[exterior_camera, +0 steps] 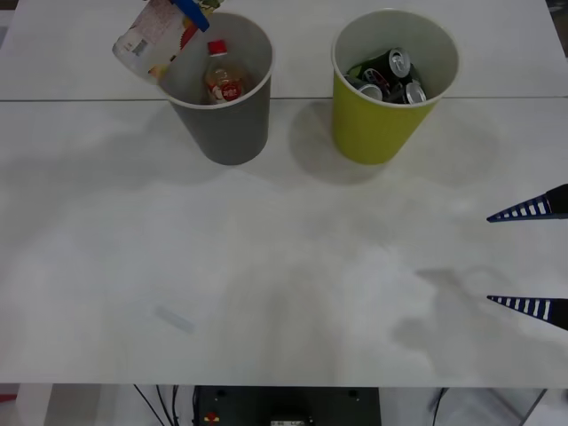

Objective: Put the can into the green bin and the plastic bottle into the gray bin

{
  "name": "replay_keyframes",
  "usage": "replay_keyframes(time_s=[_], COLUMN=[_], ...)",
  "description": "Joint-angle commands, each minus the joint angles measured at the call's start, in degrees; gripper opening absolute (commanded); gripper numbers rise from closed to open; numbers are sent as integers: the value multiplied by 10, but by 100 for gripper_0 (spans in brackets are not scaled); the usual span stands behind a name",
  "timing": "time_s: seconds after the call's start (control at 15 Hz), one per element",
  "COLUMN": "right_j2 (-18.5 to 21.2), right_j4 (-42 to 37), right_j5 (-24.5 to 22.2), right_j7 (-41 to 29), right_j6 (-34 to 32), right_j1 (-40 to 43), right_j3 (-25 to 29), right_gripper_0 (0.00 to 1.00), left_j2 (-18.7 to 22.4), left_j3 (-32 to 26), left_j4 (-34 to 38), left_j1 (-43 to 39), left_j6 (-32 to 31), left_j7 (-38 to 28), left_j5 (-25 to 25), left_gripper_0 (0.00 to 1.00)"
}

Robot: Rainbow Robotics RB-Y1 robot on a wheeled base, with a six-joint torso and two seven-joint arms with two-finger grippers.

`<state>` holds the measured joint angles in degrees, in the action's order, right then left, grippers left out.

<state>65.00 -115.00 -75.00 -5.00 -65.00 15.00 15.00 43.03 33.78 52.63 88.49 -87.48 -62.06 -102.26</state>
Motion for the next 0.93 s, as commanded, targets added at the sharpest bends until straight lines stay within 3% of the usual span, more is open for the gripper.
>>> replay_keyframes(time_s=[0.07,0.47,0.53,0.6,0.93], right_j2=[0,0,0,0,0], right_j4=[0,0,0,0,0], right_j5=[0,0,0,0,0], right_j7=[0,0,0,0,0], right_j6=[0,0,0,0,0], right_j1=[0,0,0,0,0], right_j3=[0,0,0,0,0], right_gripper_0=[100,100,100,100,100], left_j2=[-46,-80,-81,-82,-74], left_j3=[12,12,12,12,13], left_j4=[-78,-105,-105,-105,-105], left_j1=[36,47,46,46,46], left_j6=[44,75,78,81,73], left_j7=[-1,-7,-7,-7,-2], left_j5=[-7,-17,-14,-12,6], left_gripper_0=[0,3,47,100,100])
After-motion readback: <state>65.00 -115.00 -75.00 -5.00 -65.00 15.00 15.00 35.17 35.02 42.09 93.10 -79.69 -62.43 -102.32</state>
